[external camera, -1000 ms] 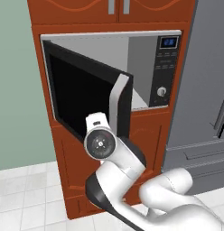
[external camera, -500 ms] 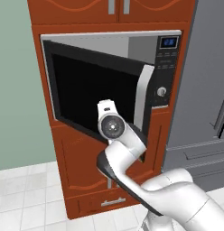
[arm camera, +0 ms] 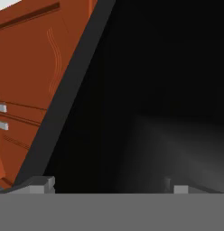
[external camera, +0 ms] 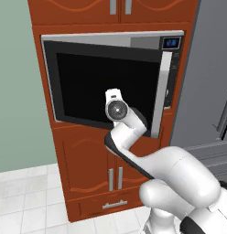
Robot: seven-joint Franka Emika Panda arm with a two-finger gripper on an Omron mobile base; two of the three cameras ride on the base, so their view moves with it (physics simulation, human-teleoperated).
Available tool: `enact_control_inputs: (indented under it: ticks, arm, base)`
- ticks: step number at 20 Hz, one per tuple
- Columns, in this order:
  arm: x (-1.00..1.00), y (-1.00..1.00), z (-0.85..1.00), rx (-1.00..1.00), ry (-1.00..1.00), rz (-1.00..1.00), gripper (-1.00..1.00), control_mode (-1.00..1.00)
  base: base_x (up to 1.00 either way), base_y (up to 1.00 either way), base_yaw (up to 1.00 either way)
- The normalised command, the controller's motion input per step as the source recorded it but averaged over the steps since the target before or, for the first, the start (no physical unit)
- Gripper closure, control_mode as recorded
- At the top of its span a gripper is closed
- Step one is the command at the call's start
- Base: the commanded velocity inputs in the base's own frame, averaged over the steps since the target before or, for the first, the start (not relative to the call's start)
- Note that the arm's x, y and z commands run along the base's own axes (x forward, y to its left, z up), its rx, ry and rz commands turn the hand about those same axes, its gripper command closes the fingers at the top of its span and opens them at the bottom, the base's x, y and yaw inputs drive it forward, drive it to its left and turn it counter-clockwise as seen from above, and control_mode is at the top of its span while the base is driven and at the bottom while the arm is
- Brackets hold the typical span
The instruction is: Pick the lime from the sink and place it in the bowl. Then pick the bowl and place it in the microwave. Then close the microwave door and press the start button.
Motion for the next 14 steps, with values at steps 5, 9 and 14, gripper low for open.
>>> enact_control_inputs:
  ticks: [5, 9, 14]
  arm:
    - [1.0, -0.38, 0.0, 0.0, 0.0, -0.01, -1.0, -1.0]
    - [0.96, -0.48, 0.0, 0.0, 0.0, 0.0, -1.0, -1.0]
    - [0.91, -0.54, 0.0, 0.0, 0.07, 0.0, -1.0, -1.0]
  base:
    - [0.0, 0.0, 0.0]
    - [0.0, 0.0, 0.0]
    - [0.0, 0.0, 0.0]
